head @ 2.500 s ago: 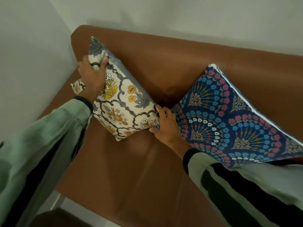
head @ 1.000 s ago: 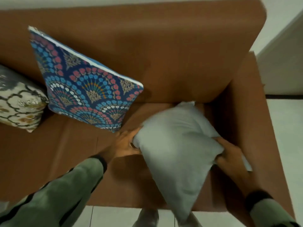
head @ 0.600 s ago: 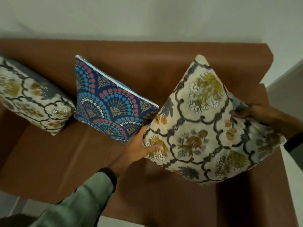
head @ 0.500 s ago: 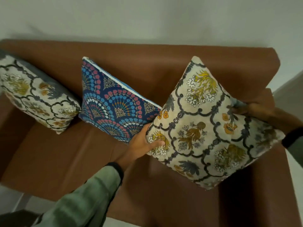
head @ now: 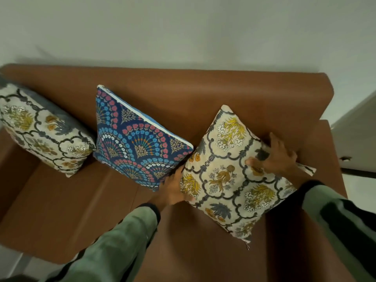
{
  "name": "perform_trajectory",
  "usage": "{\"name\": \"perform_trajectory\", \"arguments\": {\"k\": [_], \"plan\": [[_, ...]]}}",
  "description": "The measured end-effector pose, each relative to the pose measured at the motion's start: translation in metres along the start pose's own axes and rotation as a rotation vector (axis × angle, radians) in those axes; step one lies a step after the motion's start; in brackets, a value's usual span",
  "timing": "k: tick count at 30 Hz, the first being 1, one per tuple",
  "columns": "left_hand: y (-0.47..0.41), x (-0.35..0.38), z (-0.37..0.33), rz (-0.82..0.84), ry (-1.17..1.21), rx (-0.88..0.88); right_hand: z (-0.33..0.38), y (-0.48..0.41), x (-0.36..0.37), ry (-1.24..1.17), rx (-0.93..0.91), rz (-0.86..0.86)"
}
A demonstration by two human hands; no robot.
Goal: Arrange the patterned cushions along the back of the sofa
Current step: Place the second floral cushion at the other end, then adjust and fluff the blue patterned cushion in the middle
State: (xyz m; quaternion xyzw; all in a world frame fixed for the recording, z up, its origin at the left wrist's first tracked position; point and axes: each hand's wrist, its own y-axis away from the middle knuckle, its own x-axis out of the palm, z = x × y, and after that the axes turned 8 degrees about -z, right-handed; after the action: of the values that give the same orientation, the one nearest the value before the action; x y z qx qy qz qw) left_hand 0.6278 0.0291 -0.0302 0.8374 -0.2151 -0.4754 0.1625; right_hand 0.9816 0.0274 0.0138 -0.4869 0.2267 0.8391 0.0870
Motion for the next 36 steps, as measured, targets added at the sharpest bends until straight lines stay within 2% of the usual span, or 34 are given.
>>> {"name": "perform_trajectory", "arguments": {"k": [2, 5, 9, 14, 17, 22, 26, 31, 33, 36], "plan": [[-0.002, 0.004, -0.011, 0.006, 0.025, -0.063, 0.003, 0.003, 0.003, -0.1, 0.008, 0.075], [0.009, 0.01, -0.026, -0.017, 0.031, -0.044, -0.003, 0.03, 0.01, -0.325, -0.002, -0.073], [0.052, 0.012, -0.043, -0.188, -0.09, 0.141, -0.029, 0.087, 0.006, -0.836, 0.148, -0.221], [0.053, -0.02, -0.078, -0.501, -0.163, 0.42, -0.052, 0.086, -0.019, -0.992, 0.195, -0.342], [0.023, -0.039, -0.096, -0.625, -0.144, 0.496, -0.052, 0.062, -0.019, -0.95, 0.167, -0.415], [-0.015, -0.042, -0.095, -0.417, -0.309, 0.331, -0.05, 0.039, -0.001, -0.69, 0.165, -0.439], [-0.019, -0.039, -0.085, -0.379, -0.281, 0.352, -0.039, 0.034, -0.01, -0.526, 0.191, -0.448], [0.0, -0.037, -0.069, -0.425, -0.285, 0.451, -0.016, 0.061, -0.025, -0.407, 0.192, -0.614], [0.007, -0.05, -0.058, -0.506, -0.299, 0.456, -0.002, 0.069, -0.028, -0.376, 0.13, -0.691], [0.012, -0.084, -0.032, -0.629, -0.361, 0.425, 0.036, 0.073, -0.026, -0.38, -0.002, -0.704]]}}
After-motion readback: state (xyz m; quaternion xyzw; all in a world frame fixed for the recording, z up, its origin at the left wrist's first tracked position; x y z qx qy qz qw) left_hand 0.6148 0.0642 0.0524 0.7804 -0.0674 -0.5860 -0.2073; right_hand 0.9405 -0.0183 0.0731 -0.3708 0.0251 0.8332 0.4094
